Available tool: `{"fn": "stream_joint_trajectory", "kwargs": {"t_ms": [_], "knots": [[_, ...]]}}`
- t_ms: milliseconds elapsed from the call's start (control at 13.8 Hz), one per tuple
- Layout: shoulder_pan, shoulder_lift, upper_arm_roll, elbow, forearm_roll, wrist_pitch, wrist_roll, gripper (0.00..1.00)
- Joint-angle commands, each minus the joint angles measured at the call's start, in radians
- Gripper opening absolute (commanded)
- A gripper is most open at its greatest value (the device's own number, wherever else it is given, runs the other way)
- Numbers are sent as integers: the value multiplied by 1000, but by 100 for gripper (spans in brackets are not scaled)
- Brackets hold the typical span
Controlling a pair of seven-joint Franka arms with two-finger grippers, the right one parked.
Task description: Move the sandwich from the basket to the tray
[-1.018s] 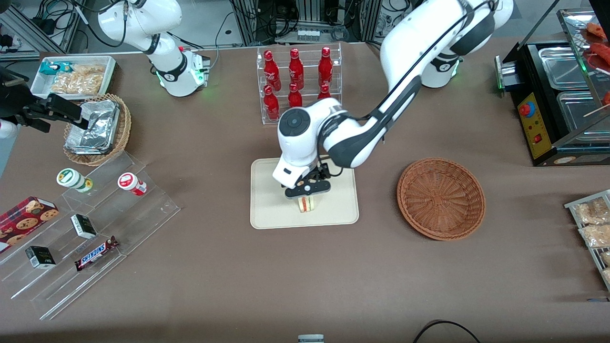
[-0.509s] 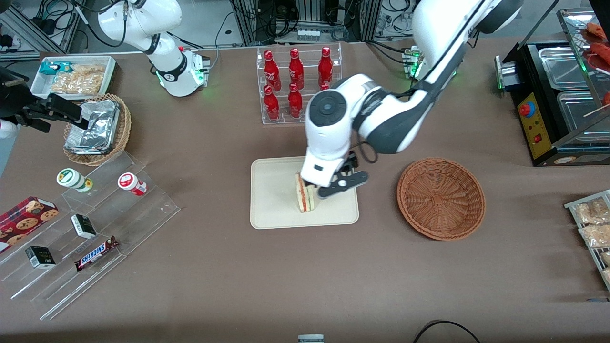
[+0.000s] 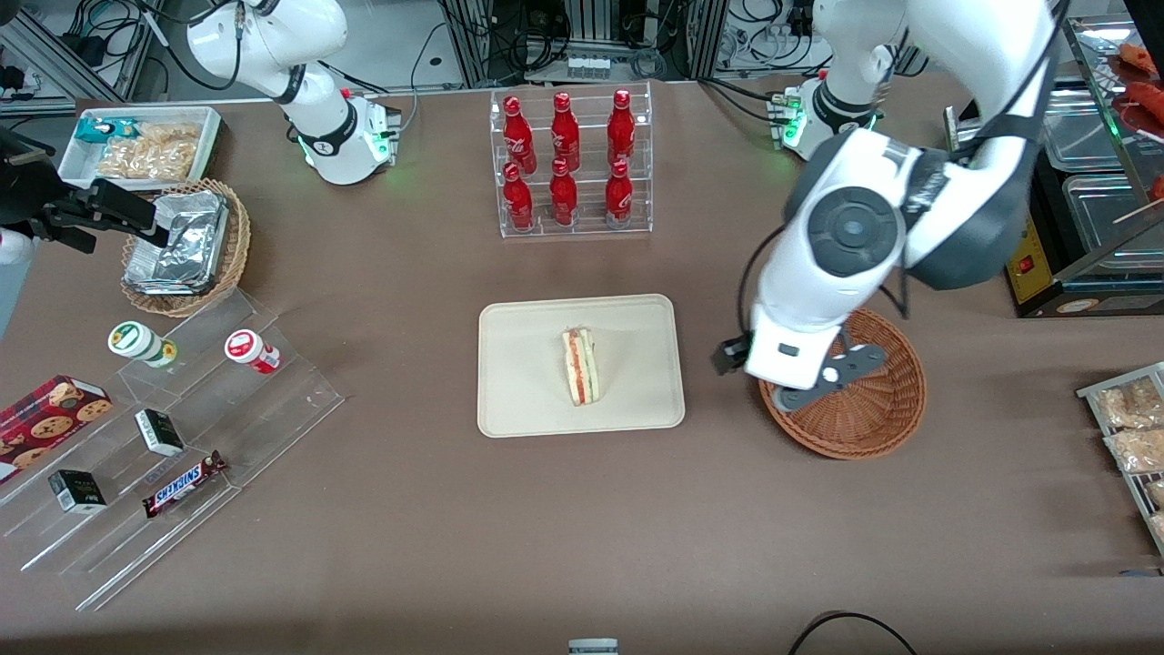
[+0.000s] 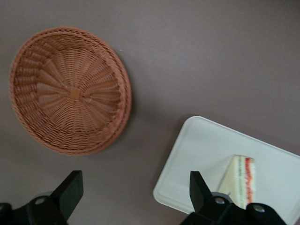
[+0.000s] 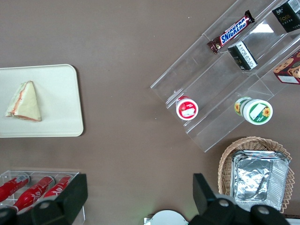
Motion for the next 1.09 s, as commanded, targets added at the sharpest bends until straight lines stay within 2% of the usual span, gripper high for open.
{"fn": "stream_joint_trajectory", "kwargs": {"t_ms": [0, 364, 582, 727, 873, 1018], "knots": [[76, -81, -5, -72, -50, -54, 129, 100], [187, -150, 19, -74, -87, -215, 414, 100], [141, -257, 192, -152, -142, -247, 634, 100], [82, -329, 307, -205, -144, -261, 792, 100], [51, -372, 380, -212, -144, -271, 889, 100], [26, -409, 412, -213, -138, -272, 890, 100]]}}
